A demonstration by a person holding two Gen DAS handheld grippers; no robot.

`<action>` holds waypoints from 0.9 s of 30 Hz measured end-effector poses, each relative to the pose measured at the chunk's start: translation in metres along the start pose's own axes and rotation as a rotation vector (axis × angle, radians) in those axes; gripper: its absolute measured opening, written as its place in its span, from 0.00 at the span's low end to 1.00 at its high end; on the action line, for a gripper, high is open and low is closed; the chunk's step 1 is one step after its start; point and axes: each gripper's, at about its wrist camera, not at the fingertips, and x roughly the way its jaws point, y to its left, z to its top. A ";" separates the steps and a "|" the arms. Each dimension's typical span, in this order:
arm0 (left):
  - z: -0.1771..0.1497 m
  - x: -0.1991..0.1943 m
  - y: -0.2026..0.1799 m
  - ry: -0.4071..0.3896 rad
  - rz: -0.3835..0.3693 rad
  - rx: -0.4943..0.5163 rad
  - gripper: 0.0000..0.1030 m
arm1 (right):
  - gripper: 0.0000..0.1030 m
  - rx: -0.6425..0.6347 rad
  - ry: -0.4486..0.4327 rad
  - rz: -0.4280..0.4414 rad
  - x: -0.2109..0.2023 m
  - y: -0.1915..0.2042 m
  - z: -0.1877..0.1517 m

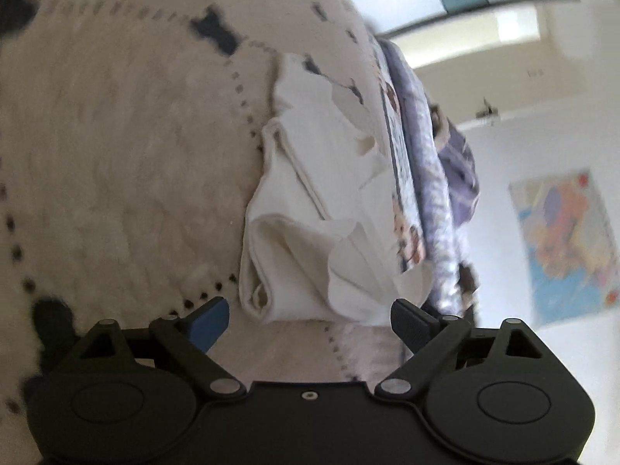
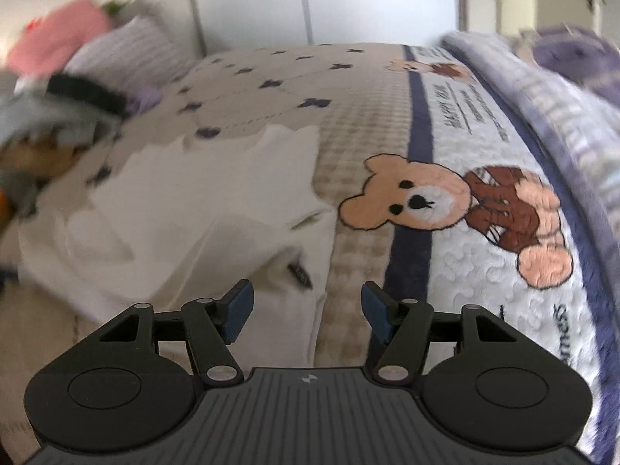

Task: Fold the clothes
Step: 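Release the folded hem with both grippers and pull back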

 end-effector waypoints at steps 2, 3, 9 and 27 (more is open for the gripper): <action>-0.006 -0.007 -0.016 -0.024 0.106 0.146 0.86 | 0.66 -0.044 -0.003 0.004 -0.001 0.008 -0.001; -0.010 -0.010 -0.024 -0.036 0.163 0.222 0.86 | 0.65 -0.060 -0.004 0.007 -0.001 0.011 0.000; -0.025 -0.009 -0.024 -0.030 0.378 0.485 0.82 | 0.64 -0.104 0.005 0.017 0.005 0.027 0.003; -0.003 0.014 0.010 -0.098 0.149 0.393 0.49 | 0.64 0.077 -0.061 0.069 0.028 0.034 0.023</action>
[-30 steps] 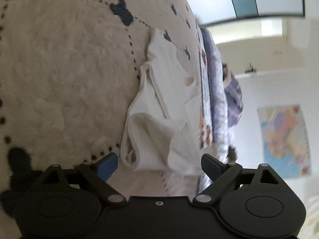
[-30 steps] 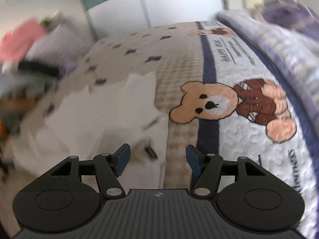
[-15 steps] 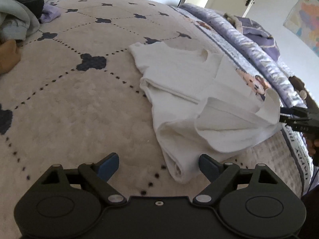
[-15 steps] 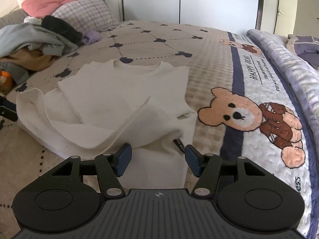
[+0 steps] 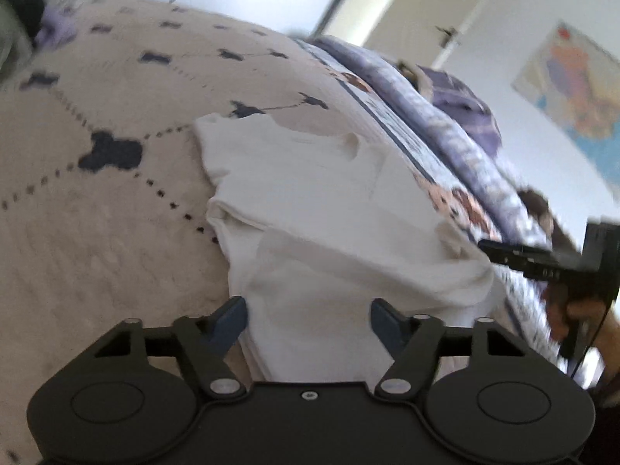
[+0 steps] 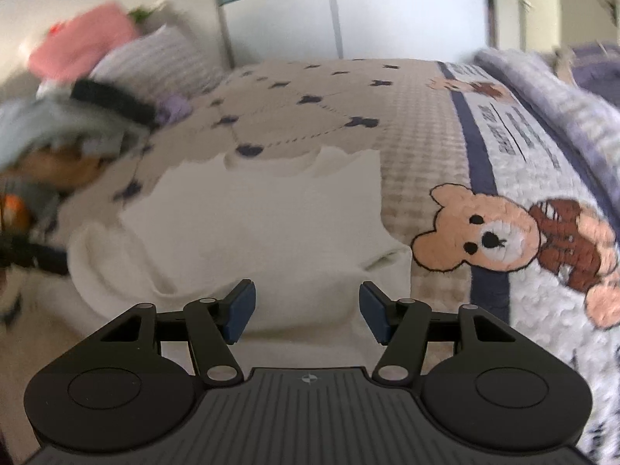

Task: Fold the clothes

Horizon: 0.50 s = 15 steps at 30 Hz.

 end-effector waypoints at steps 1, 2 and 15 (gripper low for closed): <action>0.000 0.002 0.005 -0.007 -0.003 -0.049 0.43 | 0.64 0.039 -0.010 -0.006 0.003 -0.004 0.001; 0.000 0.004 0.011 -0.016 -0.004 -0.101 0.37 | 0.64 0.077 -0.017 -0.018 0.006 -0.008 0.003; 0.004 0.006 0.016 -0.072 -0.038 -0.156 0.45 | 0.65 -0.002 0.007 -0.037 0.017 -0.026 0.010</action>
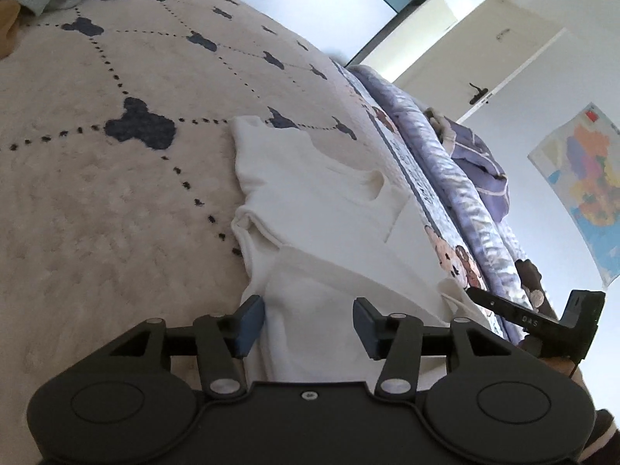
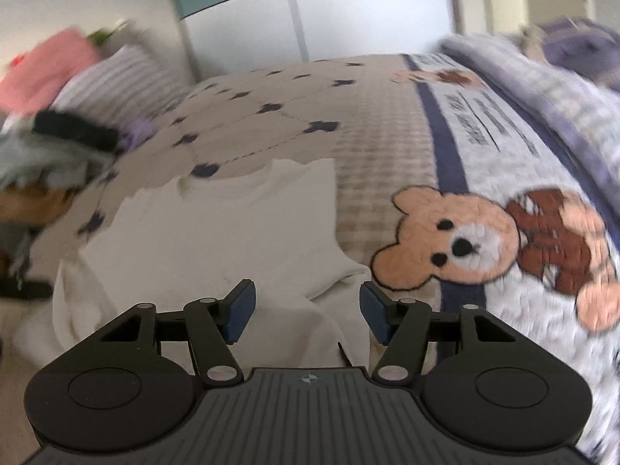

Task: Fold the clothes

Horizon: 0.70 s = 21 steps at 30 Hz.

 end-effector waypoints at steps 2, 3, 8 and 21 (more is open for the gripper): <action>0.000 0.003 -0.001 -0.004 0.000 0.010 0.44 | 0.65 -0.018 0.018 0.024 0.001 -0.001 -0.001; 0.001 0.005 -0.002 -0.006 0.002 0.013 0.44 | 0.65 -0.027 0.033 0.039 0.004 -0.001 -0.001; 0.002 0.012 -0.008 -0.016 0.028 0.043 0.32 | 0.60 -0.107 0.088 0.030 0.018 0.014 -0.009; -0.018 0.004 -0.049 -0.136 0.200 0.282 0.06 | 0.12 -0.212 -0.039 -0.155 0.022 0.049 -0.013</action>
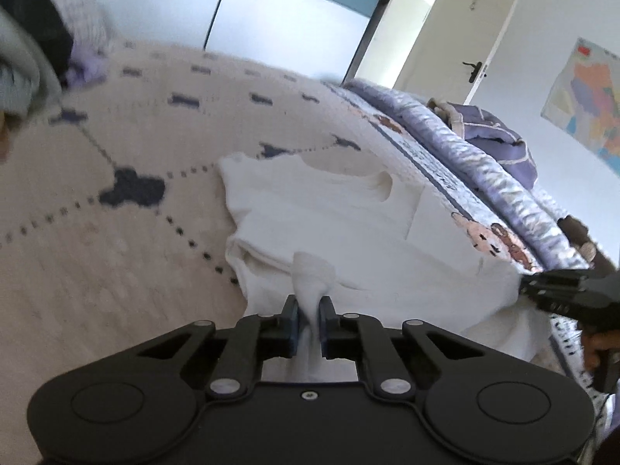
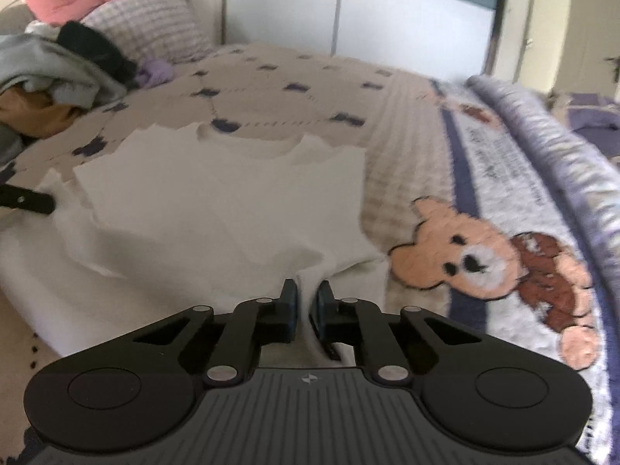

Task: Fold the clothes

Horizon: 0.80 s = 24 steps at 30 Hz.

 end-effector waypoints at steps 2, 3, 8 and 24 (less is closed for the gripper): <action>0.004 -0.006 -0.003 -0.043 0.022 0.017 0.06 | 0.12 -0.001 -0.036 -0.037 0.000 0.003 0.002; 0.008 -0.008 -0.004 -0.067 0.033 0.021 0.06 | 0.12 -0.001 -0.054 -0.056 0.000 0.004 0.002; 0.026 -0.003 -0.010 -0.167 0.091 0.025 0.06 | 0.12 -0.003 -0.145 -0.150 0.000 0.010 0.006; 0.063 0.048 -0.012 -0.322 0.259 -0.008 0.06 | 0.12 -0.165 -0.422 -0.394 0.021 0.019 0.023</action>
